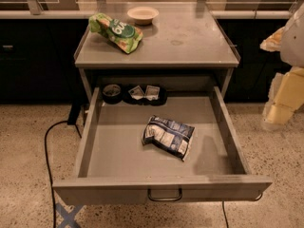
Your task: Pick blue chip bag from top drawer and place on counter
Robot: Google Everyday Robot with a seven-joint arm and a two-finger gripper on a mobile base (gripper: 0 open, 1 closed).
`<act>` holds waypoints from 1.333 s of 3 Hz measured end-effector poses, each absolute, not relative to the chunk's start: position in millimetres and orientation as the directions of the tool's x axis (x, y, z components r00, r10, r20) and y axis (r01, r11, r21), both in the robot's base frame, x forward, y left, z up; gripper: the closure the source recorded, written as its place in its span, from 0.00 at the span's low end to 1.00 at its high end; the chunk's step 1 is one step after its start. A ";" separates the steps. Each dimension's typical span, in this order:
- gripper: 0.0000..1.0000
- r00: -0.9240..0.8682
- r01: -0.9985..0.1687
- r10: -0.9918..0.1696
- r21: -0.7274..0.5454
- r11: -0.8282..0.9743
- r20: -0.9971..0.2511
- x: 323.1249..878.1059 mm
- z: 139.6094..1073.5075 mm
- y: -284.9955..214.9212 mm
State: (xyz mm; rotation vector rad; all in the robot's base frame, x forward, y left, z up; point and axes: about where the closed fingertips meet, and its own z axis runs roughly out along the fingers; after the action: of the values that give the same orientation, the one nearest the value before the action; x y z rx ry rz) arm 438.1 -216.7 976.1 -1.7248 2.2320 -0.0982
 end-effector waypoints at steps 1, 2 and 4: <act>0.00 -0.222 -0.931 -0.953 -0.245 0.270 -0.207 438.1 976.1 -216.7; 0.00 -0.208 -0.934 -0.954 -0.247 0.259 -0.215 440.3 972.7 -212.4; 0.00 -0.160 -0.948 -0.962 -0.235 0.212 -0.221 493.1 891.0 -182.8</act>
Offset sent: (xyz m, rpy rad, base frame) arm 0.0048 0.0093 -0.0140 0.0209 0.0135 0.0364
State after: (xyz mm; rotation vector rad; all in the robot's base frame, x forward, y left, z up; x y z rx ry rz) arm 493.1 -182.8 891.0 -1.7900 2.1727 -0.0598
